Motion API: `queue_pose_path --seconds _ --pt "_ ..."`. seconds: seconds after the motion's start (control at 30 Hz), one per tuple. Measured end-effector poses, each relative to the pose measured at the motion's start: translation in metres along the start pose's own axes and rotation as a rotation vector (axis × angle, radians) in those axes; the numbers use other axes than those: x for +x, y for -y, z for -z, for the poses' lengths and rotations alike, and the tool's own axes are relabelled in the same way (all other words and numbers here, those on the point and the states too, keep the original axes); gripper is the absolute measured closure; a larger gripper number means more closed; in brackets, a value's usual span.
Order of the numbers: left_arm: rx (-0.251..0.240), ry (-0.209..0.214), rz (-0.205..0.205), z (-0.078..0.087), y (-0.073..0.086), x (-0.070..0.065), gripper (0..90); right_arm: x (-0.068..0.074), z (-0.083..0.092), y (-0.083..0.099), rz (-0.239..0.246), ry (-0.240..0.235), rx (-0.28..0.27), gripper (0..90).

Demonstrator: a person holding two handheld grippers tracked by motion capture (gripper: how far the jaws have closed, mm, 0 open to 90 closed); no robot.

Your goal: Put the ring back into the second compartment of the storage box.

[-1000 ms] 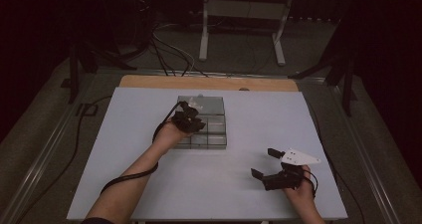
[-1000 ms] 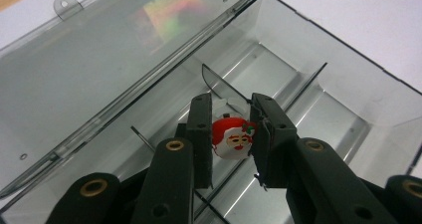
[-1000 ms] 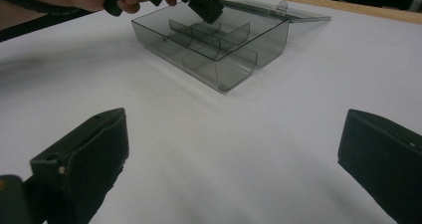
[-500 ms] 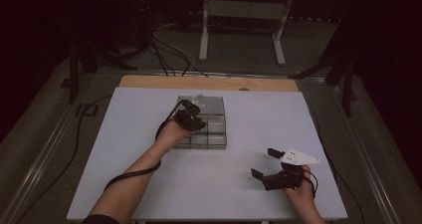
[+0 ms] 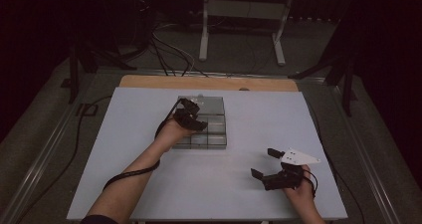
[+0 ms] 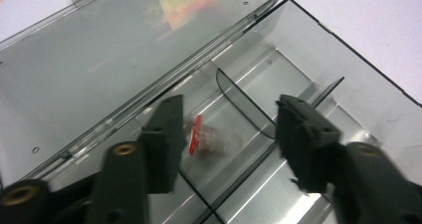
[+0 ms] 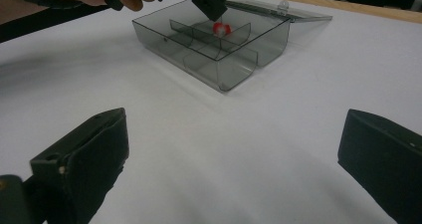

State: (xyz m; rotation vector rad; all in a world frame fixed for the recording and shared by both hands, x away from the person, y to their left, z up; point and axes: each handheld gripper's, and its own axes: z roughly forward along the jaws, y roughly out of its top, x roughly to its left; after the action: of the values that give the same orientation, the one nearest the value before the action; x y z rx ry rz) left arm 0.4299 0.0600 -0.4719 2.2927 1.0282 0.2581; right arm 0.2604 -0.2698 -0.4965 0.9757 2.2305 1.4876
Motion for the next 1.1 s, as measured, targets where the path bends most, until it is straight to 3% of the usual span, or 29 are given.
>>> queue_pose_path --seconds 0.13,0.4,0.6,0.9,1.1 --pt "-0.003 0.006 -0.004 0.006 -0.002 -0.003 30.1 0.0 0.0 0.0 0.0 -0.001 0.0 0.0" --pt "0.003 0.007 -0.007 0.017 -0.004 -0.009 16.2 0.0 0.0 0.0 0.0 0.0 -0.001 0.0" --pt "-0.005 0.07 0.0 0.029 -0.002 -0.008 4.1 -0.001 -0.001 0.0 -0.002 0.0 0.001 0.0" --pt "-0.059 0.121 0.0 0.057 0.009 -0.003 1.4 -0.001 0.0 0.0 -0.002 0.001 0.0 0.0" --pt "-0.085 0.137 -0.007 0.076 0.026 0.0 1.4 -0.001 0.0 0.0 0.001 0.002 -0.001 0.0"
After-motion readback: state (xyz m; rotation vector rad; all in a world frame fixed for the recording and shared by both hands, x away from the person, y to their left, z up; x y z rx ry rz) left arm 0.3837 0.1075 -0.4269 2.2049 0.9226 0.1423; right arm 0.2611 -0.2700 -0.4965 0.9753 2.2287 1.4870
